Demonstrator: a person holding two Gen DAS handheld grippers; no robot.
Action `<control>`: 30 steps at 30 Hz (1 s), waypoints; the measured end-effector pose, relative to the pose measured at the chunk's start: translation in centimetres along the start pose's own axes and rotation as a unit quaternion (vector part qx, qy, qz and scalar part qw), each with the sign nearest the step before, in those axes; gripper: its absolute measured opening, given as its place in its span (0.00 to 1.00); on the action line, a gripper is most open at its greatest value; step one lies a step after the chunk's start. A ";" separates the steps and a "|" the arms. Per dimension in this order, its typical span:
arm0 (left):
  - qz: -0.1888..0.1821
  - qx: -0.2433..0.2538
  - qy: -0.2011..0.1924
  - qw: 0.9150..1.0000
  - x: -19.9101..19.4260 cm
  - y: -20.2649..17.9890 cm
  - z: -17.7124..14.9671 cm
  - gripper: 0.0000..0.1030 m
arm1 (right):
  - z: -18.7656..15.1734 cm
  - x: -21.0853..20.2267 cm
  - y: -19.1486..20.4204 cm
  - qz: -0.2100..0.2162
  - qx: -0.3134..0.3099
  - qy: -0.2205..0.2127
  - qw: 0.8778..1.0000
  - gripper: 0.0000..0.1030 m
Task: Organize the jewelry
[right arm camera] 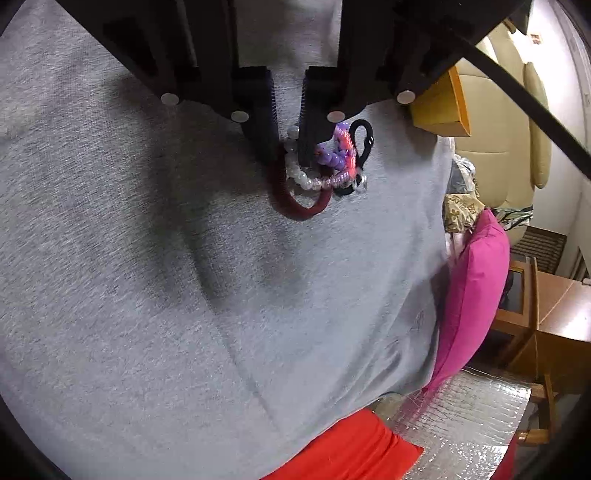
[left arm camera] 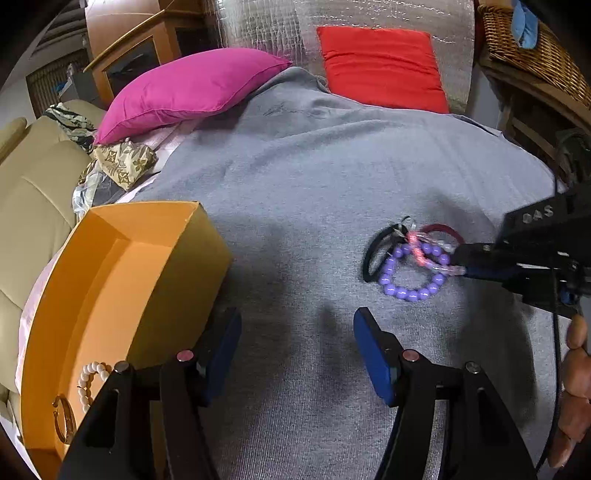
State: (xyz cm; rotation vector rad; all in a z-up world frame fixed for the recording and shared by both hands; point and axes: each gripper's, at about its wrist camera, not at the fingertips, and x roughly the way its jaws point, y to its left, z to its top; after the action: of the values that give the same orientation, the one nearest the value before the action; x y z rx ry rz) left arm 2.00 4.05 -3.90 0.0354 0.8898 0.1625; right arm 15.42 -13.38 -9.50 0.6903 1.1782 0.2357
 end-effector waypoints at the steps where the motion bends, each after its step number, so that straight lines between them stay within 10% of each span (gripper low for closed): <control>1: 0.000 -0.001 0.000 1.000 0.0 0.0 0.0 0.63 | -0.1 -0.3 0.1 -0.005 -0.007 0.000 1.000 0.10; 14: -0.072 0.011 0.007 0.997 0.4 -1.6 0.4 0.63 | 0.3 -8.7 -4.1 0.014 -0.021 -0.033 0.999 0.02; 30: -0.064 -0.005 0.016 0.998 0.5 -0.6 0.3 0.63 | 0.2 -1.5 -3.1 0.081 0.037 0.057 0.994 0.31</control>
State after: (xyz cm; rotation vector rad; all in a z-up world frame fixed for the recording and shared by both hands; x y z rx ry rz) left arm 2.57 3.58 -4.13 -0.0337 0.9209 0.0487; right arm 14.46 -16.62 -10.20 0.8473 1.2453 0.3735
